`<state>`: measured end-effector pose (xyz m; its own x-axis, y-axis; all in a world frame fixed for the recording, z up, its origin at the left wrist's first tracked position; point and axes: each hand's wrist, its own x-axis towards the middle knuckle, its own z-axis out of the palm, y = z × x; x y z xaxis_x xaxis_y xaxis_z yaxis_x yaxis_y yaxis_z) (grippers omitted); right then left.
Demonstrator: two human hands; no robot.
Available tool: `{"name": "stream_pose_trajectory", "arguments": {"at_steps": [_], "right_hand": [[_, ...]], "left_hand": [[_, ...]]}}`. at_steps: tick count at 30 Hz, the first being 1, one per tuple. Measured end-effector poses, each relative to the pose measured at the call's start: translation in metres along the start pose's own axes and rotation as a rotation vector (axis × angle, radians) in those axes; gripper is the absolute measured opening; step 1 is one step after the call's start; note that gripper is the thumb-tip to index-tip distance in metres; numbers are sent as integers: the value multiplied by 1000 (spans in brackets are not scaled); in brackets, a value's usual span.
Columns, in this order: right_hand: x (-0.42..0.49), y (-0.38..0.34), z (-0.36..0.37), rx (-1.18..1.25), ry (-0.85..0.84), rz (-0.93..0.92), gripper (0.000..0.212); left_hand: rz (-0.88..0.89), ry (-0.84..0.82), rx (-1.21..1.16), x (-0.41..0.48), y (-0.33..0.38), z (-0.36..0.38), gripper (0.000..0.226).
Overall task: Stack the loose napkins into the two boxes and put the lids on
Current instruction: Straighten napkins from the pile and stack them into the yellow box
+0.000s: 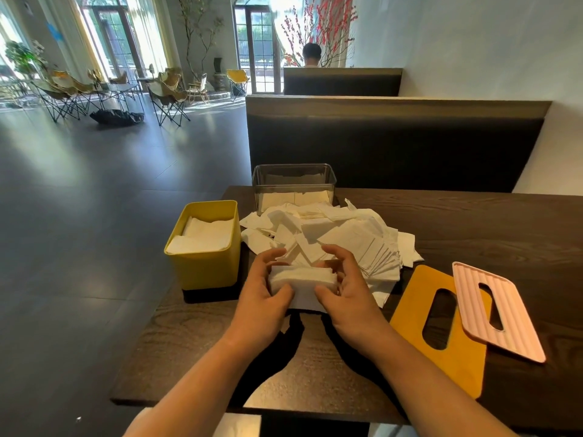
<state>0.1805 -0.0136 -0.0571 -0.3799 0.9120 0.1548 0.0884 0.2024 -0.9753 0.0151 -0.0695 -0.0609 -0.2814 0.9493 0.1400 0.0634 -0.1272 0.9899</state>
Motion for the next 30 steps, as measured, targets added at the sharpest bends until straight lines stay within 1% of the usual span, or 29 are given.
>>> {"name": "stream_pose_trajectory", "arguments": {"at_steps": [1, 4, 6, 8, 11, 14, 19, 23, 30], "right_hand": [[0, 1, -1, -15, -6, -4, 78], [-2, 4, -6, 16, -42, 28, 80], [-2, 5, -9, 26, -11, 36, 76], [-1, 5, -9, 6, 66, 38, 67], [-1, 6, -11, -3, 200, 30, 46], [-1, 7, -13, -138, 294, -1, 28], [-3, 6, -13, -188, 274, 28, 20], [-7, 3, -10, -275, 243, -3, 18], [-9, 3, -9, -361, 228, 22, 18]], "left_hand": [[-5, 11, -4, 0, 1, -1, 63], [-30, -43, 31, -3, 1, -2, 67], [-32, -45, 44, -3, 0, -1, 65], [-25, -21, 32, -2, 0, 0, 60], [-29, -7, 19, -2, -2, -1, 57], [-42, -24, 21, -3, -2, -2, 56], [-45, -34, 41, -2, -2, -3, 57], [-41, -33, 40, -2, -3, -3, 57], [-42, -34, 21, -2, -3, -4, 57]]}}
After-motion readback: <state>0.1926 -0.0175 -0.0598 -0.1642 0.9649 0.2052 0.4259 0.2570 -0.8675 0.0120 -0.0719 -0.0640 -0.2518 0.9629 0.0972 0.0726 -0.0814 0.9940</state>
